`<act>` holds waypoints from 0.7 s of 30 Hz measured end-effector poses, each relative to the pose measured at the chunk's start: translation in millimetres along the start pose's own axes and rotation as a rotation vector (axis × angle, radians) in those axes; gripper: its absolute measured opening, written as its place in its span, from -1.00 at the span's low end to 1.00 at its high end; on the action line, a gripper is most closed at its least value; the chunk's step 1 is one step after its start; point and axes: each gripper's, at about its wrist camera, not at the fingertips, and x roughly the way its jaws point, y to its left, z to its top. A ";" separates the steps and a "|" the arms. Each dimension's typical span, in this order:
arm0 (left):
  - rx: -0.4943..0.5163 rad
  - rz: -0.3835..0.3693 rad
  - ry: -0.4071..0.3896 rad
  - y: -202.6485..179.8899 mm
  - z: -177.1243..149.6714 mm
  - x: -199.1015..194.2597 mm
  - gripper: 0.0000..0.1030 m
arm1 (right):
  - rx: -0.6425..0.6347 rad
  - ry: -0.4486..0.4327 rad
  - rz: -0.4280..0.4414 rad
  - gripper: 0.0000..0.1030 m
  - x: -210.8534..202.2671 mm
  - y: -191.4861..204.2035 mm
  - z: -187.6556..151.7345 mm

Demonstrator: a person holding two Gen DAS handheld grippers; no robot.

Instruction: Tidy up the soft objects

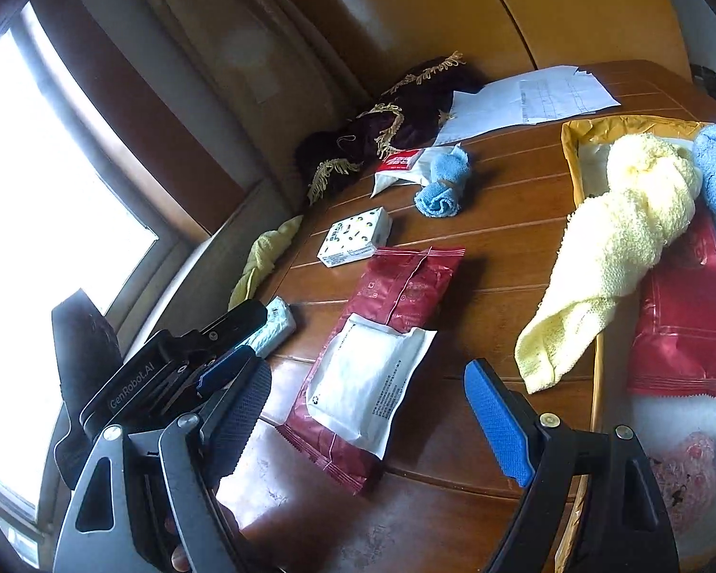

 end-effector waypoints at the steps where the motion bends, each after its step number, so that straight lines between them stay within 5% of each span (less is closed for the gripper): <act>1: 0.001 0.000 0.002 -0.5 -0.1 0.3 0.58 | -0.003 0.001 -0.002 0.66 -0.2 0.6 -0.2; 21: -0.027 -0.001 -0.043 11.3 8.1 -11.8 0.58 | 0.034 -0.016 -0.006 0.67 -2.6 -8.4 -1.7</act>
